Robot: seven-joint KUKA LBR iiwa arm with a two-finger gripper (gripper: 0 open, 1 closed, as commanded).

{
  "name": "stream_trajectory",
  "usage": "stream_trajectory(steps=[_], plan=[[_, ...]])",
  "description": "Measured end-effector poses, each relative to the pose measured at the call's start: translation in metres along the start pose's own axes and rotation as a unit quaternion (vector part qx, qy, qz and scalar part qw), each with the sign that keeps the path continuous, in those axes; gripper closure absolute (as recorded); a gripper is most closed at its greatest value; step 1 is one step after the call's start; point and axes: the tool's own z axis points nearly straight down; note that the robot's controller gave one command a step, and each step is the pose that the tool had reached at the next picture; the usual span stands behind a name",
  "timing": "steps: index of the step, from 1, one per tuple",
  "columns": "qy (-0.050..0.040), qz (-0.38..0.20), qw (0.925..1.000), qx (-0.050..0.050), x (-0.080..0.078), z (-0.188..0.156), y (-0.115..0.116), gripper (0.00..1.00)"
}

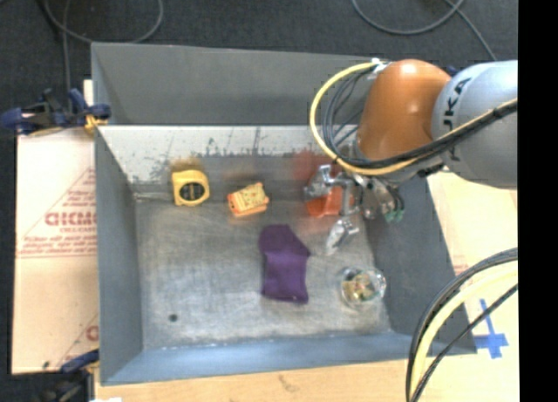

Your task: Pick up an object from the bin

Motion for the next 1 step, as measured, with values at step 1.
stream_trajectory(steps=[1], plan=[[-0.0014, -0.024, 0.9997, 0.001, -0.0239, 0.0491, 0.0261, 1.00]])
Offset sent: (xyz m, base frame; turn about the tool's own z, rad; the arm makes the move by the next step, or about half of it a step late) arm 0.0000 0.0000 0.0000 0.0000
